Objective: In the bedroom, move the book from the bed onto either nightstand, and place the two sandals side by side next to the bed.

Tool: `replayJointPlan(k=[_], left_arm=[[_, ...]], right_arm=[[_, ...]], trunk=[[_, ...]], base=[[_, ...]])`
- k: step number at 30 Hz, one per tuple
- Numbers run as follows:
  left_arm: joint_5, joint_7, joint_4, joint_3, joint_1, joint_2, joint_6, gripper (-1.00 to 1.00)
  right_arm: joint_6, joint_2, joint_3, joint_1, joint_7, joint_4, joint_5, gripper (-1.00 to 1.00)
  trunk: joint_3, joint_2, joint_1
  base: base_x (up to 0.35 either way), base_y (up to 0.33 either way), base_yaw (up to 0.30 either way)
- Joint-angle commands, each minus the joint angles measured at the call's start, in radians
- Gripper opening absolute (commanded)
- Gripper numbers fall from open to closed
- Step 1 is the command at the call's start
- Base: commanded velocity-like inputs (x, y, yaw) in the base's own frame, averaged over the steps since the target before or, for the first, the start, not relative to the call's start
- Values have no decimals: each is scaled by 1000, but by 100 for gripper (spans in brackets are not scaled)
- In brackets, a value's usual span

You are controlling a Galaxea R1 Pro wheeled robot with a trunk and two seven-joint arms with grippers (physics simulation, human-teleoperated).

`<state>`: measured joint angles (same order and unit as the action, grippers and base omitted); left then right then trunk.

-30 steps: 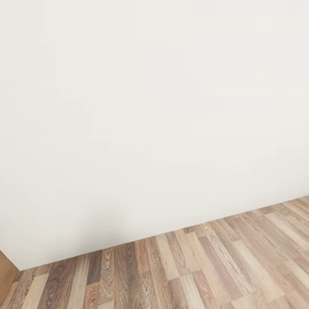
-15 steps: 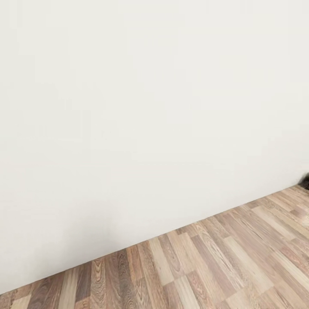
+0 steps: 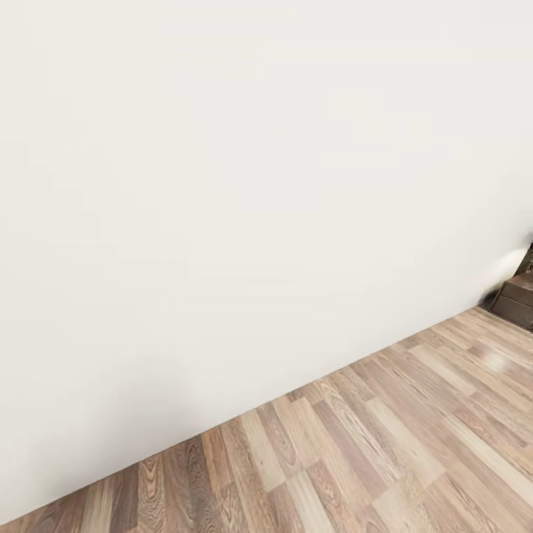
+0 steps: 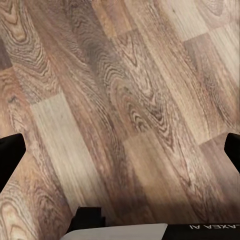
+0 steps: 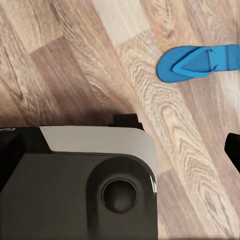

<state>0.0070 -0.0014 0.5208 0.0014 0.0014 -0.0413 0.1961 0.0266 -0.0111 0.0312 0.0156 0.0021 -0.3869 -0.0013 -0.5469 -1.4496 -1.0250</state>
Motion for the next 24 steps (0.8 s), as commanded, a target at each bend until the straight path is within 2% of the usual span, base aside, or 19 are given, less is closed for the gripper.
replayJointPlan(k=[1, 24], left_arm=[[1, 0, 1, 0, 0, 0, 2, 100], [1, 0, 0, 0, 0, 0, 2, 100]], right_arm=[[2, 0, 3, 0, 0, -1, 0, 100], [1, 0, 3, 1, 0, -1, 0, 100]], trunk=[[-1, 0, 0], [-1, 0, 0]], base=[[0, 0, -202], [0, 0, -202]])
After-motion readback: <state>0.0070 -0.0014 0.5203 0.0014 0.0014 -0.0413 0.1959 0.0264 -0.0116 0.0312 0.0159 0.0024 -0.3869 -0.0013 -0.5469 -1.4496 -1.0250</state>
